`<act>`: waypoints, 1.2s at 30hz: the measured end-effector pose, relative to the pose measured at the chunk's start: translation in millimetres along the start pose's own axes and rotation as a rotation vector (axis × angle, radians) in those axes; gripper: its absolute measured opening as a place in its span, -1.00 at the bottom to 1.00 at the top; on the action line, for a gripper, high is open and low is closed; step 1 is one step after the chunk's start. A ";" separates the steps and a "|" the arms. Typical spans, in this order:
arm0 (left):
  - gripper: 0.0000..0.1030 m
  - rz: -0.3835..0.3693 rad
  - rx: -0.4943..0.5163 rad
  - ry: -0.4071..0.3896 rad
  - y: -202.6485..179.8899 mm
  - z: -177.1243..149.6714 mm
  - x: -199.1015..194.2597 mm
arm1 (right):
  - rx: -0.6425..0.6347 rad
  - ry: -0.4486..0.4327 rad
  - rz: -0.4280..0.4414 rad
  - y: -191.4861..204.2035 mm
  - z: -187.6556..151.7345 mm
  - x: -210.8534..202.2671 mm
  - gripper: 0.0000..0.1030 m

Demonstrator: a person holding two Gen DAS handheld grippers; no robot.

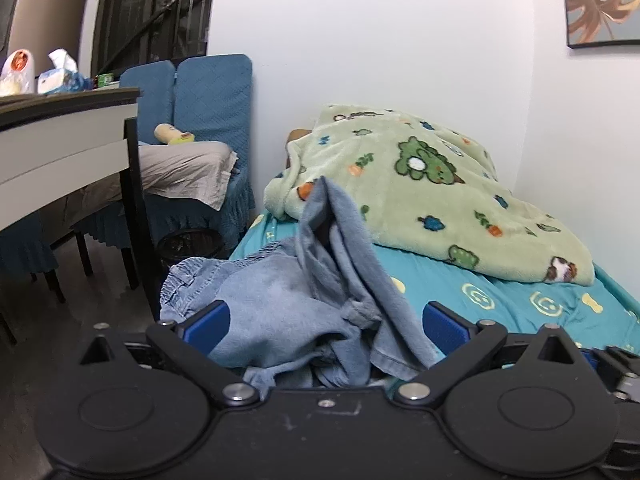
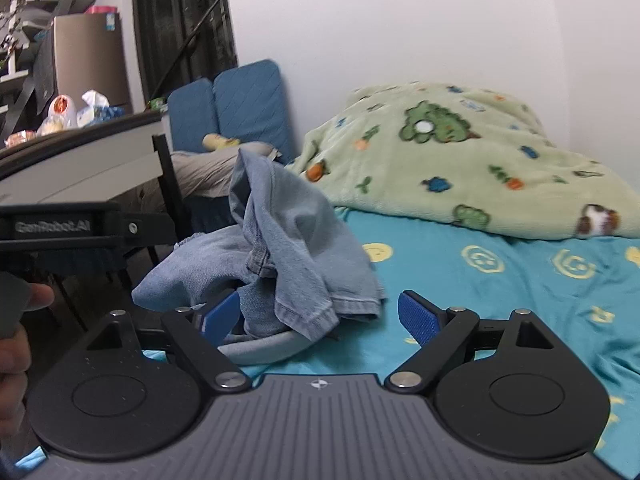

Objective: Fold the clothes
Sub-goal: 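Grasp the grey-blue denim shirt with the right tool and lift it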

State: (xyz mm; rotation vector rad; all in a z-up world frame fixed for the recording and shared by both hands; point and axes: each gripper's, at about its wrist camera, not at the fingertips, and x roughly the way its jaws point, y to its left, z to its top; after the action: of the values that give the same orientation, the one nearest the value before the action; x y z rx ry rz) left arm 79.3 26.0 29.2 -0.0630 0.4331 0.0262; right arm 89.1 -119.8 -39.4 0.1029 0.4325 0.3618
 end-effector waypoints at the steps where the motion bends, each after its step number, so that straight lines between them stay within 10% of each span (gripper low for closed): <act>1: 0.99 0.001 0.000 0.000 3.6 -2.6 2.0 | -0.011 0.010 0.008 2.6 0.8 11.2 0.73; 14: 0.99 0.000 -0.068 0.026 48.3 -15.8 27.0 | 0.025 0.105 0.024 17.1 13.6 153.3 0.60; 18: 0.99 0.006 -0.081 0.039 55.9 -18.4 34.8 | 0.110 0.176 -0.008 8.6 18.3 168.1 -0.18; 23: 0.99 -0.026 -0.117 0.056 61.2 -20.6 36.8 | 0.079 0.151 -0.104 0.7 43.2 130.3 -0.68; 36: 0.99 -0.070 -0.143 0.048 55.3 -18.5 30.0 | -0.023 -0.093 -0.447 -144.9 104.0 -32.3 -0.71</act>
State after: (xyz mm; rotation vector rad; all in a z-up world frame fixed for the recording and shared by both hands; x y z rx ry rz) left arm 96.6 80.2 -3.3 -0.2198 0.4766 -0.0131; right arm 152.7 -268.7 42.0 -0.0014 0.3472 -0.0773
